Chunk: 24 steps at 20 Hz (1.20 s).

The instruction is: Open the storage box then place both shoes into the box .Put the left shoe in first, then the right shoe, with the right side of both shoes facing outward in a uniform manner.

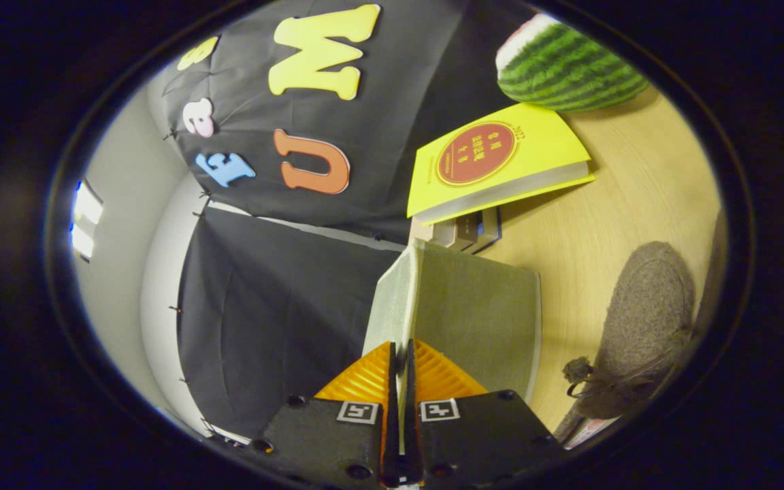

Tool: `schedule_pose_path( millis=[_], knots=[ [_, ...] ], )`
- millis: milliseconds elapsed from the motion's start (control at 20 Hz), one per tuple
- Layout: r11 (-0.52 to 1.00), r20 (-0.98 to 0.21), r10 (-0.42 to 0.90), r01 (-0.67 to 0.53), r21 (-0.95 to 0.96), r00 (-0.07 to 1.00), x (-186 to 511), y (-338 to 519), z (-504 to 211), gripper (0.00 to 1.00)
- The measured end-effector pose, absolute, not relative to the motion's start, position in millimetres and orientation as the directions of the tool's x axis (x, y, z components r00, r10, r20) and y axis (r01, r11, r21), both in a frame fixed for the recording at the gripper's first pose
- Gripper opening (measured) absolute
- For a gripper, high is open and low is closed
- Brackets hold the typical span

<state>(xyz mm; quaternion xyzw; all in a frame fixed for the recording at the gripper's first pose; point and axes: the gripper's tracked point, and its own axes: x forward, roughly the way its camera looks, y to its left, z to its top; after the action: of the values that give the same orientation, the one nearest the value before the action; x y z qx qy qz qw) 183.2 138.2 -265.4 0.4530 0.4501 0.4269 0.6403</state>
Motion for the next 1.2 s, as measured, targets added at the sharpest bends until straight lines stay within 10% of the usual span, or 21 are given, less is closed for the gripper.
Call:
schedule_pose_path(
  millis=[1200],
  knots=[
    [0.301, -0.232, 0.946, -0.346, 0.889, 0.228, 156.8, 271.8, -105.1, 0.06]
  ],
)
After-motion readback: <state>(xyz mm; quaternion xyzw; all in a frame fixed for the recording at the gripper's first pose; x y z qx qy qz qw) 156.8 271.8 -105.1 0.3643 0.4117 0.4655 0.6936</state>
